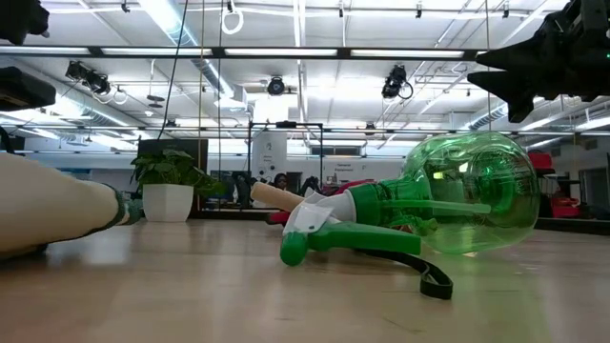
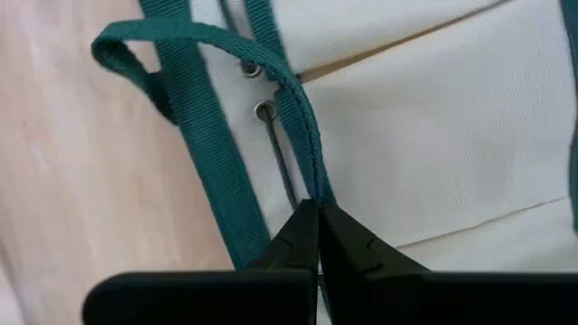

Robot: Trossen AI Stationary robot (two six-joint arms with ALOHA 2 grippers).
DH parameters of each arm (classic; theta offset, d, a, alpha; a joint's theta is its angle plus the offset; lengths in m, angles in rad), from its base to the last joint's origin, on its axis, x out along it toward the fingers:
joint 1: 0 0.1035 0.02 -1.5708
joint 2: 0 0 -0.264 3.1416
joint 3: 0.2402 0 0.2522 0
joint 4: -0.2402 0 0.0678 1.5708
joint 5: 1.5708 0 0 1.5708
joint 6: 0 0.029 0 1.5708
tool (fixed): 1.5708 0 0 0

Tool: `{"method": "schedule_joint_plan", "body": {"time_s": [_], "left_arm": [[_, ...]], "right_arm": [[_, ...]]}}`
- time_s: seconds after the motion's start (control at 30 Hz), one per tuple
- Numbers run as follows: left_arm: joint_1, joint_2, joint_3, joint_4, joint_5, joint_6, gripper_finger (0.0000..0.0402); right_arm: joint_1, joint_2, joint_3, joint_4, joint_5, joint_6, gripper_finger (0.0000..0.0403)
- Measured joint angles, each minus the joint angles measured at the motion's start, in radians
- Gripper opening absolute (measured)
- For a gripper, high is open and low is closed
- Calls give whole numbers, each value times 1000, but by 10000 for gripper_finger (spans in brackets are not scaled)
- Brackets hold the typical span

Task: Pick & Place Garden tools in Gardening bag
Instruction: Prepare the gardening bag

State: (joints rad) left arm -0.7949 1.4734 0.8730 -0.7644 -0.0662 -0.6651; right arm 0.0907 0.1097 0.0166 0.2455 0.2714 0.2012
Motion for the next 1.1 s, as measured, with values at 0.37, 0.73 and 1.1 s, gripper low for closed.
{"method": "schedule_joint_plan", "body": {"time_s": [0.37, 0.73, 1.1], "left_arm": [[20, -1, 88, -189, -72, 20, 2], [20, -2, 280, -492, -265, 34, 2], [89, -2, 418, -728, -428, 59, 2]], "right_arm": [[0, 0, 0, 0, 0, 0, 173], [0, 0, 0, 0, 0, 0, 173], [0, 0, 0, 0, 0, 0, 173]]}}
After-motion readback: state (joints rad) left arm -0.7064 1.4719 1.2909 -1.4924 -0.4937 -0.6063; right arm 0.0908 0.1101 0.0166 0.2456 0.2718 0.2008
